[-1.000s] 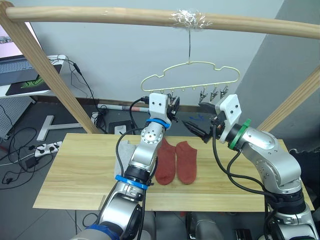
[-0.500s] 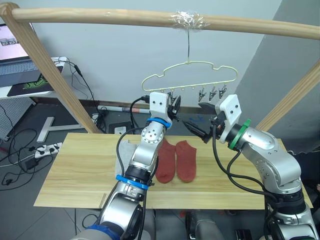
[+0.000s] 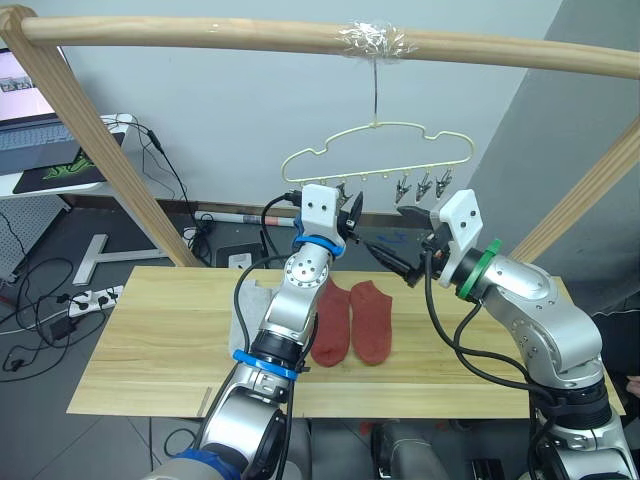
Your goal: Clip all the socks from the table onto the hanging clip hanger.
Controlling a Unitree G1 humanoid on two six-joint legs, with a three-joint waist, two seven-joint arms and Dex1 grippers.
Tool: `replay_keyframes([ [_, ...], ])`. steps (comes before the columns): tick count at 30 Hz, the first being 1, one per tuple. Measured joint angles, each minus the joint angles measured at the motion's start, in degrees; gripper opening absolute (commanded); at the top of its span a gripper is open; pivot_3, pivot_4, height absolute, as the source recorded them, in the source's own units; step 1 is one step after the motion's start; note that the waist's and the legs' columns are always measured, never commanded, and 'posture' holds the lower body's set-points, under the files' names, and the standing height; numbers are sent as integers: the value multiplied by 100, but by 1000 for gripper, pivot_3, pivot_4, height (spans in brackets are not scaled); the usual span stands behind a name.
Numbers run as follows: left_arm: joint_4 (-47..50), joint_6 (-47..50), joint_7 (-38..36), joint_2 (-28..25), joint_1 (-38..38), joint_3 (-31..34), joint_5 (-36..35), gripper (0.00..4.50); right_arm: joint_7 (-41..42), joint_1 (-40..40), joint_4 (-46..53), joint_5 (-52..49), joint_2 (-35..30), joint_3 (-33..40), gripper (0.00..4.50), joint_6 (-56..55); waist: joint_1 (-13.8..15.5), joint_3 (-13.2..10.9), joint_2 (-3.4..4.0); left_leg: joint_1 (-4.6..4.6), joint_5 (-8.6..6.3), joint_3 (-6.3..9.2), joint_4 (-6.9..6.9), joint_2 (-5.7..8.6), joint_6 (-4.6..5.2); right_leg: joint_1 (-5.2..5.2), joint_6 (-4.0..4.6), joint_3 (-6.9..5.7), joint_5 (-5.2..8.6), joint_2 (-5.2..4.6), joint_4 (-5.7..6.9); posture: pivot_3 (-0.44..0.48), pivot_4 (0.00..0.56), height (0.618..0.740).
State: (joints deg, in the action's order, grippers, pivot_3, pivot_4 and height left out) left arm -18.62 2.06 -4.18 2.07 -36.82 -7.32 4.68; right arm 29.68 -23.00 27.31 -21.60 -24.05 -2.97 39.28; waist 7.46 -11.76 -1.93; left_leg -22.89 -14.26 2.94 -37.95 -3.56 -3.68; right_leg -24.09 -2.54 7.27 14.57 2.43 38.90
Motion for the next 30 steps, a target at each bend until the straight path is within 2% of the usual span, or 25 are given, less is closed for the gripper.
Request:
replay_keyframes([
  [30, 236, 411, 28, 137, 280, 201, -137, 1861, -33, 2, 0, 1, 4, -5, 4500, 4, -8, -1, 0, -1, 0, 1, 2, 0, 0, -1, -2, 0, 2, 0, -3, 228, 171, 740],
])
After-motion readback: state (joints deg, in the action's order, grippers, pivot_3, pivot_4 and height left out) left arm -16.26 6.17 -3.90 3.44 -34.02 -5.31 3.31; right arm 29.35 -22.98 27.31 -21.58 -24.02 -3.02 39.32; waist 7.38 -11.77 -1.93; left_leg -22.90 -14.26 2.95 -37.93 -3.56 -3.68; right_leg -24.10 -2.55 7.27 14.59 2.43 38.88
